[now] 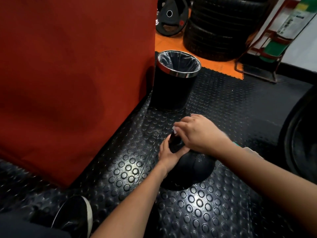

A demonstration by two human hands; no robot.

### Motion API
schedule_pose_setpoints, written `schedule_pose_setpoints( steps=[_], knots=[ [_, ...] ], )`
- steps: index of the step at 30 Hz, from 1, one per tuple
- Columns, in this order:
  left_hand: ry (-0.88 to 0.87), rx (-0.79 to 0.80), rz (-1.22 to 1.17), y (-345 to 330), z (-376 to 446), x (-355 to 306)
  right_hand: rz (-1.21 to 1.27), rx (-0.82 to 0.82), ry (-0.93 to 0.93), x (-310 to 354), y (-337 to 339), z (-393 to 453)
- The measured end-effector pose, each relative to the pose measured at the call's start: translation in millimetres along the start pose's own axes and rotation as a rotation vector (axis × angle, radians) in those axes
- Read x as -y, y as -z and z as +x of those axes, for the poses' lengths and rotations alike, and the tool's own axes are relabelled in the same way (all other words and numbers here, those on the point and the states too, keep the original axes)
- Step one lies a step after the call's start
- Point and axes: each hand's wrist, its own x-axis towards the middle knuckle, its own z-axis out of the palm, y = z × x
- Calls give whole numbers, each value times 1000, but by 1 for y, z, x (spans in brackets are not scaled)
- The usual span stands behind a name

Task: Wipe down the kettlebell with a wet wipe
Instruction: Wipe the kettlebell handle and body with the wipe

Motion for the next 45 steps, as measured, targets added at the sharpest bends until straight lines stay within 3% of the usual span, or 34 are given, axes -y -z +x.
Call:
schedule_pose_setpoints(
  steps=[7, 12, 16, 21, 28, 35, 41, 45],
  knots=[
    [13, 26, -5, 1, -2, -6, 325, 22, -78, -12, 28, -8],
    [3, 1, -12, 0, -1, -2, 174, 37, -161, -5, 30, -4],
    [7, 8, 10, 0, 3, 0, 8, 98, -51, 16, 12, 11],
    [5, 46, 8, 1, -2, -6, 110, 203, -148, 0, 48, 9],
    [20, 22, 19, 2, -1, -2, 35, 223, -111, 21, 25, 12],
    [3, 52, -3, 3, -2, -3, 184, 224, -208, -9, 51, 11],
    [6, 30, 20, 1, 5, 2, 46, 208, -100, 21, 19, 11],
    [1, 39, 8, 1, 5, 2, 165, 215, -190, 3, 44, 12]
  ],
)
